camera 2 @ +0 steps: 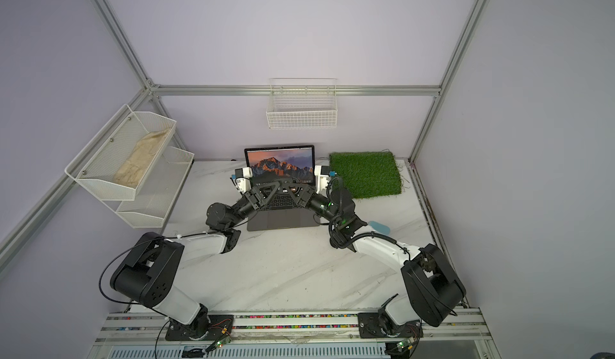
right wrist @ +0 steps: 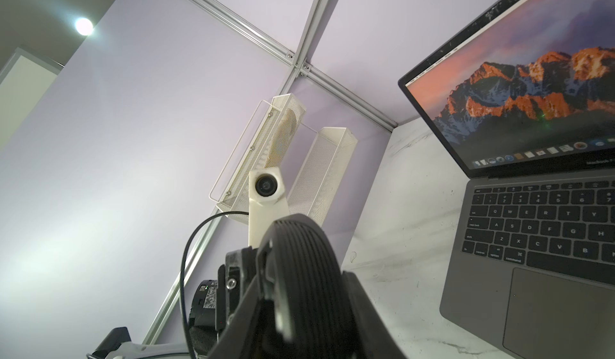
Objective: Insert the wireless mouse receiver into the laptop
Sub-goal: Adjust the mouse as needed, then pick up the lid from the center of the board.
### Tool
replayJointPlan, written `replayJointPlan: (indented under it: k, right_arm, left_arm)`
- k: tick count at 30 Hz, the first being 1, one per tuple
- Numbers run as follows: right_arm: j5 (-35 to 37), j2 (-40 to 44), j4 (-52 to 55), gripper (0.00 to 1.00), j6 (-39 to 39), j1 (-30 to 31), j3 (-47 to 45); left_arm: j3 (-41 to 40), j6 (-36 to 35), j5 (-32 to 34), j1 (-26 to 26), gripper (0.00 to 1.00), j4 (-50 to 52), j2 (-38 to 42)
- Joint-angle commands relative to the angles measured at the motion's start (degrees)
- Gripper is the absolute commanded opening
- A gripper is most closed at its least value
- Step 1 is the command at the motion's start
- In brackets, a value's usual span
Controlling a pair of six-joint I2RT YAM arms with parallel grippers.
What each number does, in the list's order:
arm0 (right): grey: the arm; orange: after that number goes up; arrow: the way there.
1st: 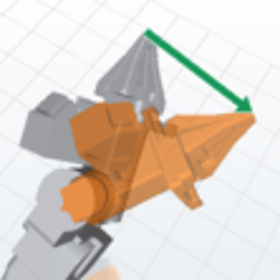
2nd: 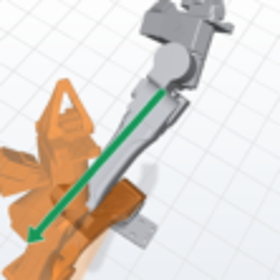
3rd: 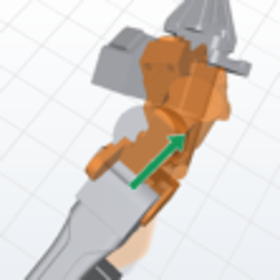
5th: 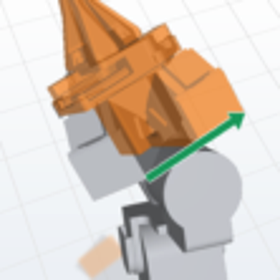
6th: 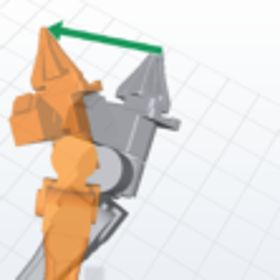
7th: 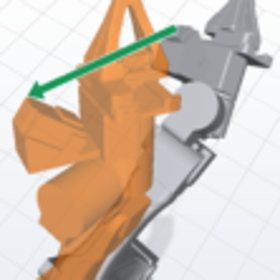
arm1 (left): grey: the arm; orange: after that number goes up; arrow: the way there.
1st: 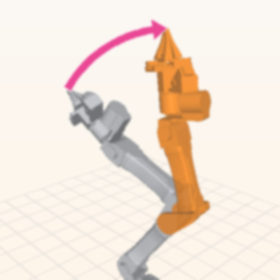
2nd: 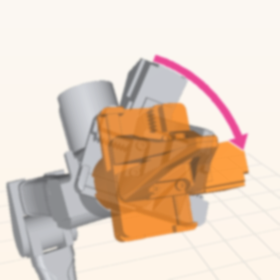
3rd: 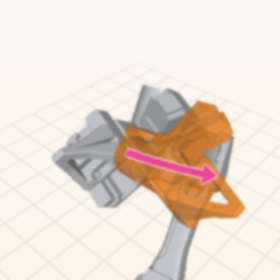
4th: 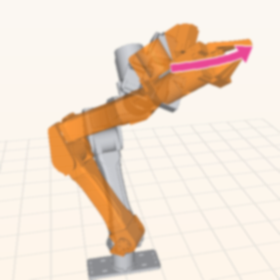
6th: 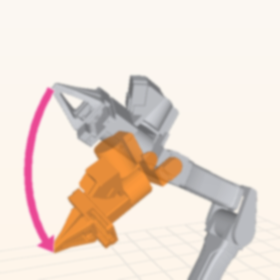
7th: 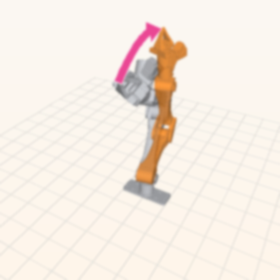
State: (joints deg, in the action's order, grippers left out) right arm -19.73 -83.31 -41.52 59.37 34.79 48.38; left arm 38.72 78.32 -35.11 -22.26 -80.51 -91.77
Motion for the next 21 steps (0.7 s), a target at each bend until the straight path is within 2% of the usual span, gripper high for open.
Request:
replayJointPlan:
  k: [1,4,6,9,12,13,14,15,16,18,19,21]
  right_arm:
    - [0.39,0.25,-2.91,0.0,1.47,0.26,-0.82]
    - [0.35,0.07,-3.56,0.0,1.8,0.25,-1.1]
    - [0.22,-0.09,-3.75,0.0,1.88,0.31,-1.1]
    - [0.13,-0.25,-3.07,0.0,1.72,0.31,-0.92]
    - [-0.01,0.02,-1.62,0.0,1.18,0.28,-1.24]
    - [0.37,1.07,0.57,0.09,0.52,0.0,-1.51]
    - [0.69,2.4,5.16,0.32,-1.57,-0.79,-1.47]
    - [0.97,3.83,10.89,0.47,-3.8,-1.62,-1.17]
    - [2.11,5.85,17.39,0.6,-6.97,-2.59,-1.08]
    - [6.69,10.15,26.36,0.77,-11.48,-3.76,-2.6]
    - [8.75,12.1,30.69,0.94,-13.11,-4.64,-3.62]
    - [13.15,14.45,40.56,0.97,-16.71,-5.34,-4.01]
  left_arm:
    - [2.93,0.07,-0.46,-0.24,0.35,-3.17,-0.16]
    - [3.1,0.41,-0.9,-0.24,0.33,-3.16,-0.77]
    - [3.27,0.51,-1.1,-0.24,0.27,-3.16,-0.99]
    - [3.6,0.43,-1.71,-0.23,0.16,-3.18,-1.04]
    - [3.25,-0.58,-1.47,-0.15,0.0,-3.1,-0.85]
    - [2.14,-1.26,-0.19,0.19,0.0,-2.64,-0.6]
    - [0.76,-2.19,1.38,0.78,0.0,-1.18,-0.07]
    - [-0.65,-3.52,2.95,1.49,0.0,0.67,0.57]
    - [-2.45,-5.35,5.12,2.3,0.0,4.22,1.53]
    - [-4.79,-9.01,6.97,3.98,0.0,11.63,3.27]
    - [-5.34,-10.79,6.84,4.88,0.0,15.01,4.18]
    - [-6.32,-12.52,6.72,6.32,0.0,18.73,5.18]
